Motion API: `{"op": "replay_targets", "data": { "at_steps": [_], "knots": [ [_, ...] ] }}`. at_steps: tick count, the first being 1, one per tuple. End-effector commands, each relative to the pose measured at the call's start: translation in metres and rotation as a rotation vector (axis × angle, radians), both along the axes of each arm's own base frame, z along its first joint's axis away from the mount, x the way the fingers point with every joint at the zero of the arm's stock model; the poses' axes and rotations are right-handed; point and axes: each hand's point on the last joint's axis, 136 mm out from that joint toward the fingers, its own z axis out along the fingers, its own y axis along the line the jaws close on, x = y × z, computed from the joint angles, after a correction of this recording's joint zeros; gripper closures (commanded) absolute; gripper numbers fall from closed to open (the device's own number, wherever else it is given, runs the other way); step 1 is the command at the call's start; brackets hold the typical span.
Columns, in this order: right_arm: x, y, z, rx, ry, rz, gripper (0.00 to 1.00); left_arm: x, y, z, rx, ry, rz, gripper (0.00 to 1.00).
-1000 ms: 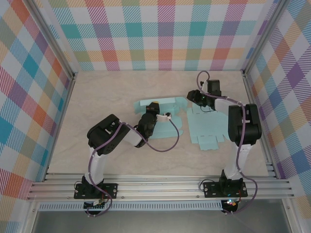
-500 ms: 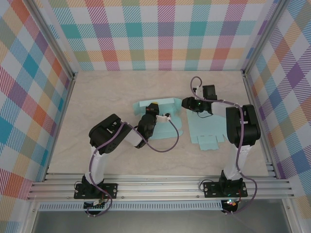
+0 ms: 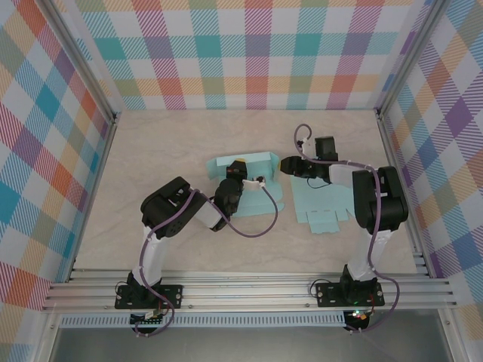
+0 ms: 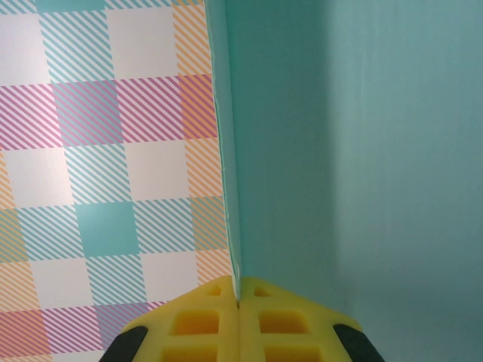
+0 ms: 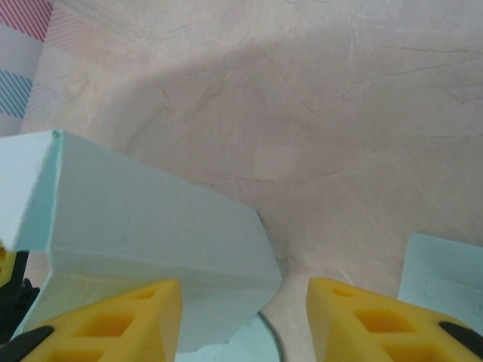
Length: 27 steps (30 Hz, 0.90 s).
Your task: Fold the paper box
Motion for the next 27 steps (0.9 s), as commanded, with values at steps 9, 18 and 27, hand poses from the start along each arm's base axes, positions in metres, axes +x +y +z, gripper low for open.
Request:
{"op": "replay_targets", "data": {
  "at_steps": [9,18,27],
  "knots": [
    [0.000,0.021,0.017,0.041,-0.106,0.091,0.45,-0.002,0.002,-0.020,0.038,0.032,-0.001,1.00],
    [-0.002,0.035,0.008,-0.011,-0.128,0.125,0.43,-0.002,0.002,-0.022,0.039,0.036,-0.004,1.00],
    [0.009,0.038,0.003,-0.087,-0.165,0.092,0.45,-0.002,0.001,-0.024,0.040,0.038,-0.008,1.00]
  ]
}}
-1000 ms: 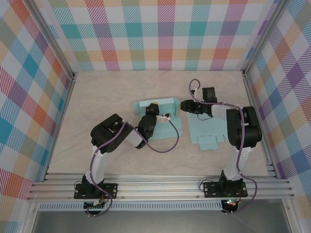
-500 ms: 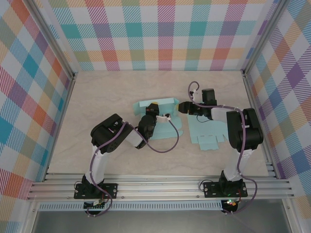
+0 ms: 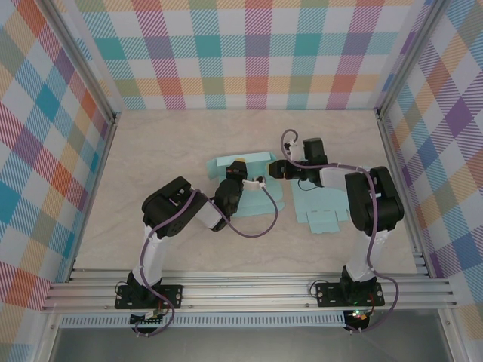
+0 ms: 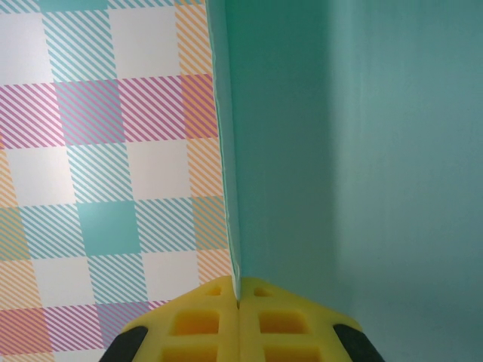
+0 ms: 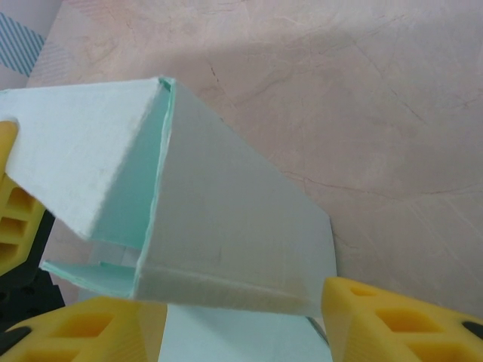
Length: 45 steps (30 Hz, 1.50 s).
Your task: Fold the paper box
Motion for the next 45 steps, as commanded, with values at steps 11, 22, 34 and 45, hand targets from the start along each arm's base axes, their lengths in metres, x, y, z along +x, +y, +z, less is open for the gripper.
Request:
{"op": "replay_targets", "data": {
  "at_steps": [11,22,34,45],
  "knots": [
    [0.032,0.002,0.010,-0.086,-0.131,-0.089,0.46,-0.004,-0.002,-0.021,0.037,0.045,-0.024,1.00],
    [0.042,0.016,0.011,-0.126,-0.182,-0.115,0.66,-0.007,-0.007,-0.023,0.028,0.053,-0.048,1.00],
    [0.036,0.009,0.016,-0.191,-0.260,-0.173,0.94,-0.011,-0.011,0.000,-0.056,0.046,-0.049,1.00],
    [0.011,-0.002,0.016,-0.296,-0.316,-0.206,1.00,-0.031,-0.009,0.052,-0.310,0.051,-0.033,0.86]
  ]
}}
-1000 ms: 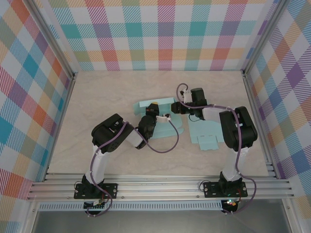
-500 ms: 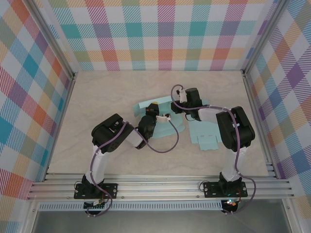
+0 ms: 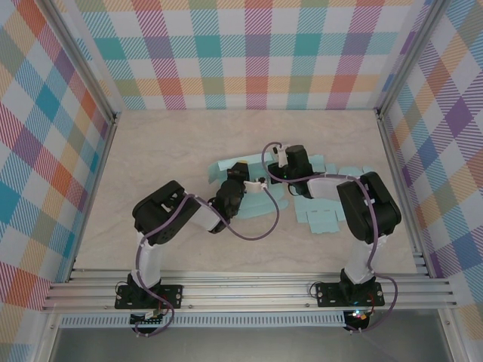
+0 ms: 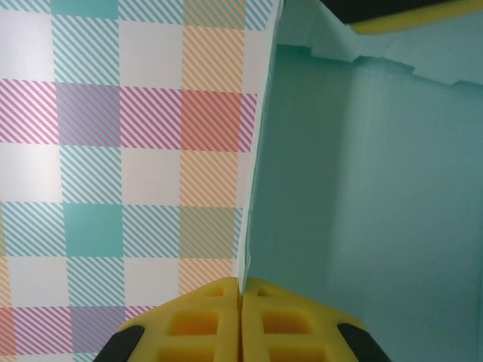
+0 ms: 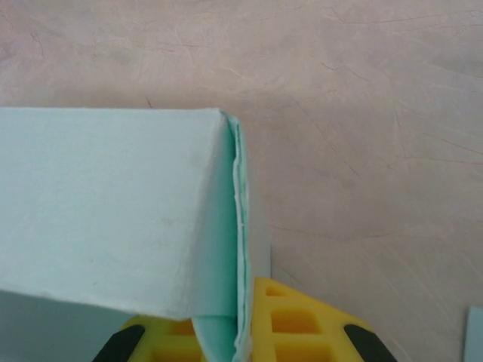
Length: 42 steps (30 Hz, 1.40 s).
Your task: Fold the paper box
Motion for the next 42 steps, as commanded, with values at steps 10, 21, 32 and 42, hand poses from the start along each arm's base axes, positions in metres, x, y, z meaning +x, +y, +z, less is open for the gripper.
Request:
{"op": "replay_targets", "data": {
  "at_steps": [10,21,32,42],
  "knots": [
    [-0.017,-0.017,0.023,-0.019,-0.072,-0.066,1.00,-0.056,0.048,0.112,-0.709,0.068,0.058,0.35],
    [-0.040,-0.024,0.027,-0.063,-0.034,-0.130,1.00,-0.112,0.151,0.153,-1.555,0.363,0.245,0.00],
    [-0.059,-0.026,0.023,-0.085,0.034,-0.182,1.00,-0.097,0.124,0.089,-1.596,0.798,0.586,0.00],
    [-0.065,-0.020,0.029,-0.059,0.064,-0.207,1.00,-0.076,0.113,0.060,-1.577,0.816,0.663,0.00]
  ]
}}
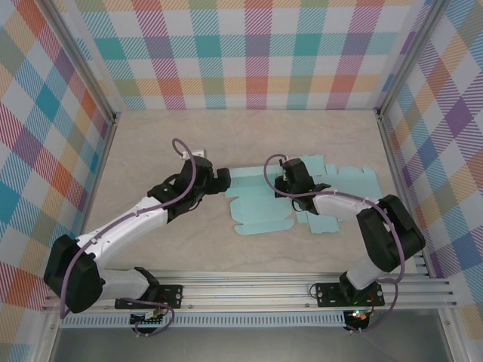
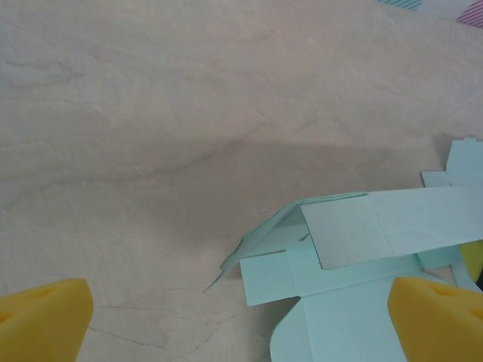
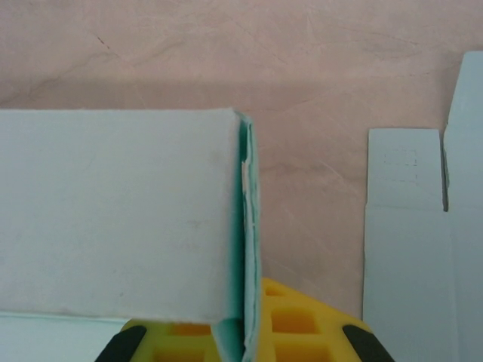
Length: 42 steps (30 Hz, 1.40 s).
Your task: Fold the paper box
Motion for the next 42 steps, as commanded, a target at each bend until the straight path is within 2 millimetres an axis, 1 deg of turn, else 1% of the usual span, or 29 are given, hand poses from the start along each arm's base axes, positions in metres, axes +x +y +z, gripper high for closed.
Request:
{"op": "replay_targets", "data": {
  "at_steps": [1,5,6,9,15,20,25,28,30,32,35,39,42],
  "knots": [
    [0.002,0.006,0.019,0.044,-0.027,-0.020,1.00,0.009,0.003,0.005,-0.014,0.002,0.041,0.00],
    [0.002,0.009,0.018,0.050,-0.025,-0.017,1.00,0.017,0.004,-0.008,0.008,0.022,0.061,0.00],
    [0.003,0.009,0.018,0.050,-0.025,-0.016,1.00,0.024,0.001,-0.005,-0.001,-0.001,0.069,0.00],
    [0.003,0.010,0.020,0.051,-0.029,-0.013,1.00,0.034,0.002,-0.009,0.030,-0.006,0.087,0.00],
    [0.002,0.012,0.022,0.059,-0.037,-0.010,1.00,0.047,-0.005,-0.016,0.043,-0.009,0.080,0.01],
    [0.003,0.014,0.021,0.071,-0.035,-0.012,1.00,0.046,-0.001,-0.035,0.055,0.016,0.104,0.02],
    [0.004,0.017,0.019,0.092,-0.023,-0.018,1.00,0.045,-0.005,-0.055,0.033,0.046,0.109,0.05],
    [0.003,0.022,0.019,0.114,-0.017,-0.011,1.00,0.046,-0.013,-0.062,-0.004,0.055,0.095,0.07],
    [0.003,0.024,0.019,0.124,-0.015,-0.013,1.00,0.048,-0.023,-0.064,-0.055,0.051,0.069,0.07],
    [0.003,0.027,0.020,0.137,-0.016,-0.015,1.00,0.048,-0.029,-0.067,-0.079,0.050,0.060,0.07],
    [0.003,0.032,0.021,0.155,-0.016,-0.012,1.00,0.047,-0.033,-0.070,-0.113,0.046,0.063,0.07],
    [0.002,0.039,0.017,0.165,-0.007,-0.015,1.00,0.048,-0.038,-0.071,-0.201,0.028,0.081,0.06],
    [0.002,0.037,0.011,0.159,0.004,-0.048,1.00,0.047,-0.041,-0.072,-0.251,0.033,0.092,0.06]
  ]
}}
